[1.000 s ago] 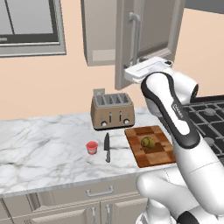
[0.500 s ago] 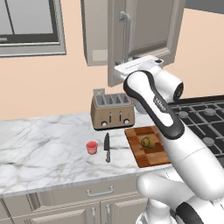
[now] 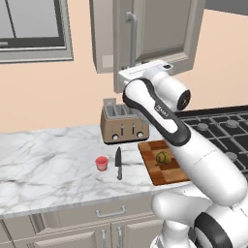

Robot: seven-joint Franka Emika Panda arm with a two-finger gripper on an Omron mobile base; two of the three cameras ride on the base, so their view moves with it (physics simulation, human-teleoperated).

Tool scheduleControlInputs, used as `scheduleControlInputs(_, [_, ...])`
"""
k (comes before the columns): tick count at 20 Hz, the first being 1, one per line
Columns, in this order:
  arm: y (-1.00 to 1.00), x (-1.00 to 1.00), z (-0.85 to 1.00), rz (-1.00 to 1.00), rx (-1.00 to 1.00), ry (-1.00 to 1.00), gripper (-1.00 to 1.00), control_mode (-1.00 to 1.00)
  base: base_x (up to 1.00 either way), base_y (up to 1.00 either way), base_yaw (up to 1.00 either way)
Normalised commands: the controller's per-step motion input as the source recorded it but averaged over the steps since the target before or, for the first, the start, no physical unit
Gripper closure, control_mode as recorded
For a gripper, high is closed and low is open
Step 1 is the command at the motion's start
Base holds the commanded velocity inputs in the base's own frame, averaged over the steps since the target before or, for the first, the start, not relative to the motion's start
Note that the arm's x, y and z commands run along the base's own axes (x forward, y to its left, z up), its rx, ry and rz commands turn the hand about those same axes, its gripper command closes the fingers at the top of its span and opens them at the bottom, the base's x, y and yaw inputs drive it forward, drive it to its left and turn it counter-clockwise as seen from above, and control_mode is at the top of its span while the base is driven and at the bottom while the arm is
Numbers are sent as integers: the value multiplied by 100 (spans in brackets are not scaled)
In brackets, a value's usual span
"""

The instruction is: Pick the bread, place it on the cutting board, pick the jam, place it on the counter, and close the cabinet.

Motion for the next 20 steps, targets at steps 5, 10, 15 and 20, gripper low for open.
scheduleControlInputs(5, [17, 24, 0, -8, 0, 0, -100, -100, 0, 0, 0])
scheduleControlInputs(10, [17, 26, 0, -7, 0, 0, -100, -100, 0, 0, 0])
scheduleControlInputs(15, [16, 26, 0, -8, 0, 0, -100, -100, 0, 0, 0])
scheduleControlInputs(20, [16, 26, 0, -8, 0, 0, -100, -100, 0, 0, 0])
